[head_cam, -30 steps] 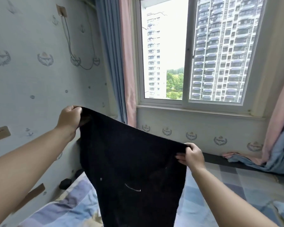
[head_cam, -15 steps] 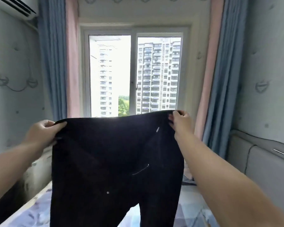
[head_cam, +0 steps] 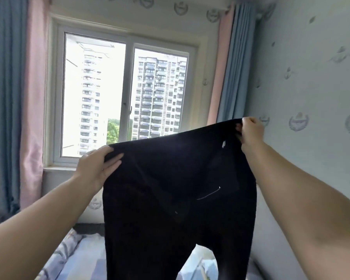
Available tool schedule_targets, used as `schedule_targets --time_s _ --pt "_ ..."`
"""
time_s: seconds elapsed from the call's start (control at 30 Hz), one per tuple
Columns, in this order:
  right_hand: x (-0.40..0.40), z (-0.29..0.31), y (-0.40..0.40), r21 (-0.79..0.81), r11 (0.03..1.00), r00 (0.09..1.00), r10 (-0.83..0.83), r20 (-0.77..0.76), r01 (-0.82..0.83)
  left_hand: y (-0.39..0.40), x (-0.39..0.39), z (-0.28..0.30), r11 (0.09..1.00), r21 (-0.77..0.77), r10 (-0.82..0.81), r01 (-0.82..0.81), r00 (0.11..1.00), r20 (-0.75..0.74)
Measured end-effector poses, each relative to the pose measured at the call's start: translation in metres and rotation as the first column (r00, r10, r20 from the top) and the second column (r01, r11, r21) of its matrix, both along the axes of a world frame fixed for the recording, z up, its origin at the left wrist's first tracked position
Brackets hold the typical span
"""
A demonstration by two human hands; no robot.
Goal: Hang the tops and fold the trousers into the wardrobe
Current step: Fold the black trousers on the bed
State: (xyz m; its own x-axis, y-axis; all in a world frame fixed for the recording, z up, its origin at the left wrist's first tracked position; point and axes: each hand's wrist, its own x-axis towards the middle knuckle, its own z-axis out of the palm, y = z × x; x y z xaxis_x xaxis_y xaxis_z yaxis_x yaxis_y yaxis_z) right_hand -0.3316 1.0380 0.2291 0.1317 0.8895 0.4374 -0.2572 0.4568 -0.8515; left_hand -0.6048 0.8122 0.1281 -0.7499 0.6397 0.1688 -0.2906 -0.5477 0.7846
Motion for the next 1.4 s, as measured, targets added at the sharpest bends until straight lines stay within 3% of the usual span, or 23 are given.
schedule_targets --time_s 0.1,0.23,0.37,0.5,0.7,0.8,0.93,1.2,1.4 --pt "-0.017 0.025 -0.014 0.080 0.997 0.992 -0.021 0.123 0.011 -0.010 0.000 -0.019 0.999 0.032 -0.024 0.020 0.995 0.100" --pt "-0.086 0.019 -0.042 0.145 0.986 0.957 0.037 0.288 -0.082 -0.046 -0.022 -0.071 0.997 0.001 0.072 -0.075 0.957 0.282" --pt "-0.182 -0.043 -0.067 0.075 0.964 0.876 0.199 0.439 -0.256 -0.098 -0.062 -0.146 0.978 -0.098 0.207 -0.182 0.870 0.448" --pt "-0.276 -0.140 -0.105 -0.119 0.911 0.755 0.396 0.522 -0.395 -0.174 -0.102 -0.222 0.921 -0.233 0.388 -0.311 0.758 0.524" --pt "-0.448 -0.326 -0.198 -0.406 0.794 0.605 0.608 0.515 -0.452 -0.306 -0.193 -0.352 0.745 -0.468 0.667 -0.475 0.530 0.524" --pt "-0.524 -0.406 -0.241 -0.496 0.760 0.550 0.648 0.527 -0.420 -0.355 -0.244 -0.405 0.675 -0.570 0.738 -0.469 0.437 0.515" --pt "-0.635 -0.509 -0.301 -0.609 0.689 0.412 0.724 0.553 -0.394 -0.419 -0.328 -0.484 0.590 -0.694 0.808 -0.413 0.320 0.495" --pt "-0.817 -0.640 -0.403 -0.671 0.610 0.214 0.786 0.580 -0.422 -0.527 -0.472 -0.586 0.508 -0.799 0.860 -0.320 0.246 0.448" --pt "-0.890 -0.725 -0.463 -0.704 0.557 0.106 0.811 0.576 -0.441 -0.581 -0.539 -0.661 0.464 -0.843 0.882 -0.273 0.229 0.411"
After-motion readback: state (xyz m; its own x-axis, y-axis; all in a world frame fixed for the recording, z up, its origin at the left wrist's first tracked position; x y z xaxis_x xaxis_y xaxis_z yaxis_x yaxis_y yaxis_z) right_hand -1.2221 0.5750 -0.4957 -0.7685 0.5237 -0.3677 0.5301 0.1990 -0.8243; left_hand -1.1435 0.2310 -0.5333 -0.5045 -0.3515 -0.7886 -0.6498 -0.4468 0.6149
